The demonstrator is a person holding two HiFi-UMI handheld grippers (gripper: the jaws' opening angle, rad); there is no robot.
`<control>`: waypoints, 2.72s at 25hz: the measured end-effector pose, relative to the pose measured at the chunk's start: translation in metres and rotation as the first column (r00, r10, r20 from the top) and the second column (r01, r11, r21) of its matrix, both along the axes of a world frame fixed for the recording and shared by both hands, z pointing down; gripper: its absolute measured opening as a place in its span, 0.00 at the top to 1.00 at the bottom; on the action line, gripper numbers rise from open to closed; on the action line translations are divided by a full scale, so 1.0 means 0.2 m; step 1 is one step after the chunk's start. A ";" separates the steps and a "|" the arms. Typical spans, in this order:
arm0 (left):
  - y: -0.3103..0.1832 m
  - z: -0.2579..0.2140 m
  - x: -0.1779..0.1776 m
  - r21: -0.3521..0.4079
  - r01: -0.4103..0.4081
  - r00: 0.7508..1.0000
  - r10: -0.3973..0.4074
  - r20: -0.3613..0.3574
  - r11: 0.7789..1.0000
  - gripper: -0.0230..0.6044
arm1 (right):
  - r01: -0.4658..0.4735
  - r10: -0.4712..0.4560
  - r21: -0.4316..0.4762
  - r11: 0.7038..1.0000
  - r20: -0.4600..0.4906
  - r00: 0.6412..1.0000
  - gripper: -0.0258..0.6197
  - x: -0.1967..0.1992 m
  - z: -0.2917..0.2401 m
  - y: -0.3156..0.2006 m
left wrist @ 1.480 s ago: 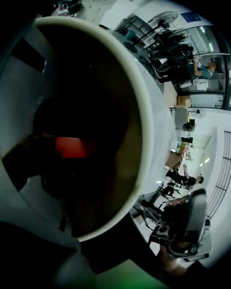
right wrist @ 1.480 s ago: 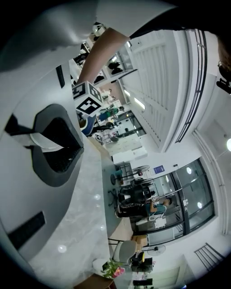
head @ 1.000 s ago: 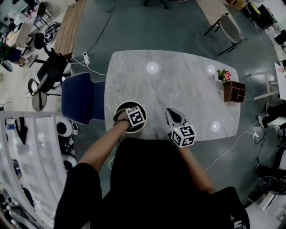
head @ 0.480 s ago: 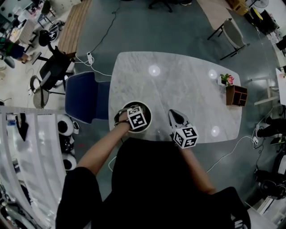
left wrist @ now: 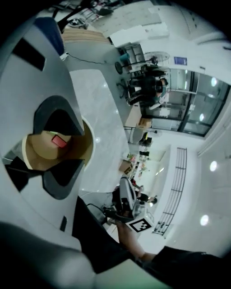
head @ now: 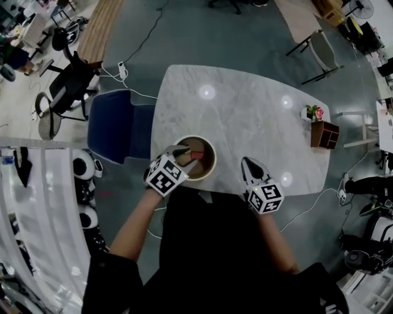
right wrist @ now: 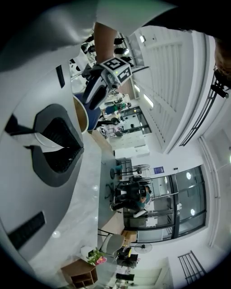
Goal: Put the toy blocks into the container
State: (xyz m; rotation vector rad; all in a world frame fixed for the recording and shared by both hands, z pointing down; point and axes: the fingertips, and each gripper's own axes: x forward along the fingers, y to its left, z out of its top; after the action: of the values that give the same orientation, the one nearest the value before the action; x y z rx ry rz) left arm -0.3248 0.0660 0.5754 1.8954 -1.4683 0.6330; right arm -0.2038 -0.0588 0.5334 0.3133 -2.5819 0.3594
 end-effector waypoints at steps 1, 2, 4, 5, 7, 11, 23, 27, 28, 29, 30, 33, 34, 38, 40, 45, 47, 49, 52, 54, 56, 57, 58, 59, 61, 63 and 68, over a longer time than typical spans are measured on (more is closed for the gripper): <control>0.03 -0.03 -0.01 0.029 0.048 0.999 -0.048 -0.017 0.998 0.71 | -0.006 0.006 0.000 1.000 -0.002 1.000 0.96 0.02 -0.02 -0.01; 0.06 -0.06 -0.01 0.058 0.093 0.995 -0.091 -0.028 0.994 0.71 | -0.009 0.009 0.001 1.000 0.000 1.000 0.96 0.04 -0.05 -0.01; 0.11 -0.12 0.02 0.132 0.160 0.987 -0.156 -0.037 0.978 0.73 | -0.006 0.006 0.005 1.000 0.015 1.000 0.96 0.07 -0.10 -0.03; 0.12 -0.16 0.05 0.180 0.185 0.983 -0.180 -0.045 0.966 0.77 | 0.000 0.000 0.009 1.000 0.026 1.000 0.96 0.08 -0.13 -0.04; 0.12 -0.25 0.13 0.270 0.237 0.971 -0.223 -0.084 0.933 0.88 | 0.012 -0.013 0.026 1.000 0.047 0.999 0.96 0.12 -0.19 -0.06; 0.08 -0.40 0.33 0.379 0.332 0.941 -0.329 -0.075 0.864 0.90 | 0.024 -0.029 0.056 0.998 0.094 0.995 0.96 0.24 -0.30 -0.13; -0.13 -0.59 1.01 0.513 0.546 0.798 -0.598 -0.078 0.662 0.96 | 0.011 -0.038 0.150 0.989 0.181 0.983 0.96 1.02 -0.45 -0.42; -0.16 -0.59 1.23 0.535 0.550 0.781 -0.621 -0.060 0.641 0.96 | -0.006 -0.029 0.164 0.986 0.205 0.978 0.96 1.25 -0.44 -0.48; -0.17 -0.60 1.29 0.538 0.547 0.780 -0.623 -0.051 0.641 0.96 | -0.005 -0.028 0.157 0.988 0.207 0.978 0.96 1.31 -0.43 -0.49; -0.17 -0.61 1.35 0.540 0.541 0.782 -0.623 -0.040 0.645 0.96 | -0.005 -0.026 0.148 0.989 0.208 0.978 0.96 1.36 -0.42 -0.49; -0.17 -0.62 1.40 0.540 0.535 0.784 -0.620 -0.030 0.650 0.96 | -0.006 -0.024 0.140 0.990 0.211 0.977 0.96 1.41 -0.41 -0.49; -0.17 -0.65 1.49 0.551 0.520 0.784 -0.621 -0.003 0.653 0.96 | -0.018 -0.013 0.134 0.991 0.221 0.975 0.96 1.53 -0.39 -0.49; -0.17 -0.66 1.50 0.560 0.516 0.780 -0.626 0.004 0.647 0.96 | -0.025 -0.006 0.136 0.990 0.225 0.974 0.96 1.56 -0.39 -0.50; -0.18 -0.64 1.54 0.551 0.523 0.765 -0.644 0.035 0.651 0.96 | -0.069 0.037 0.131 0.989 0.235 0.971 0.96 1.67 -0.40 -0.53; -0.19 -0.64 1.56 0.554 0.516 0.771 -0.636 0.031 0.653 0.96 | -0.087 0.053 0.131 0.987 0.241 0.969 0.96 1.71 -0.42 -0.54; -0.23 -0.69 1.59 0.588 0.505 0.780 -0.626 0.004 0.632 0.96 | -0.145 0.092 0.182 0.973 0.270 0.959 0.96 1.78 -0.49 -0.57; -0.24 -0.70 1.62 0.599 0.498 0.784 -0.621 -0.001 0.627 0.96 | -0.172 0.110 0.204 0.964 0.284 0.952 0.96 1.81 -0.51 -0.58; -0.23 -0.70 1.63 0.603 0.496 0.786 -0.619 -0.005 0.625 0.96 | -0.178 0.115 0.209 0.962 0.284 0.952 0.96 1.82 -0.52 -0.56; -0.22 -0.71 1.64 0.604 0.502 0.783 -0.621 -0.015 0.619 0.96 | -0.170 0.112 0.202 0.965 0.269 0.957 0.96 1.83 -0.49 -0.55; -0.21 -0.72 1.63 0.604 0.512 0.781 -0.624 -0.030 0.611 0.96 | -0.150 0.098 0.192 0.970 0.259 0.961 0.96 1.82 -0.46 -0.53; -0.21 -0.73 1.62 0.601 0.523 0.777 -0.628 -0.046 0.604 0.96 | -0.128 0.080 0.181 0.975 0.252 0.965 0.96 1.81 -0.44 -0.51; -0.21 -0.73 1.62 0.601 0.525 0.777 -0.628 -0.049 0.603 0.96 | -0.120 0.073 0.179 0.976 0.249 0.966 0.96 1.81 -0.44 -0.51; -0.21 -0.73 1.62 0.602 0.524 0.776 -0.629 -0.047 0.602 0.96 | -0.114 0.067 0.179 0.977 0.247 0.967 0.96 1.81 -0.44 -0.50; -0.22 -0.74 1.62 0.605 0.522 0.776 -0.629 -0.044 0.602 0.96 | -0.109 0.062 0.182 0.977 0.248 0.967 0.96 1.80 -0.44 -0.50; -0.22 -0.74 1.61 0.607 0.520 0.775 -0.631 -0.040 0.601 0.96 | -0.106 0.057 0.189 0.976 0.251 0.966 0.96 1.79 -0.45 -0.50; -0.22 -0.74 1.61 0.605 0.519 0.775 -0.631 -0.036 0.604 0.96 | -0.111 0.060 0.192 0.975 0.254 0.965 0.96 1.78 -0.46 -0.51; -0.20 -0.76 1.60 0.607 0.510 0.774 -0.633 -0.016 0.609 0.96 | -0.129 0.076 0.197 0.972 0.257 0.963 0.96 1.77 -0.48 -0.53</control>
State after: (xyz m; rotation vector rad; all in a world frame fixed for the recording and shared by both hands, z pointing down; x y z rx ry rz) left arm -0.0053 0.0269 0.4243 1.6035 -2.4877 0.0390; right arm 0.1503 -0.1647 0.4374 0.5091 -2.8647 0.1667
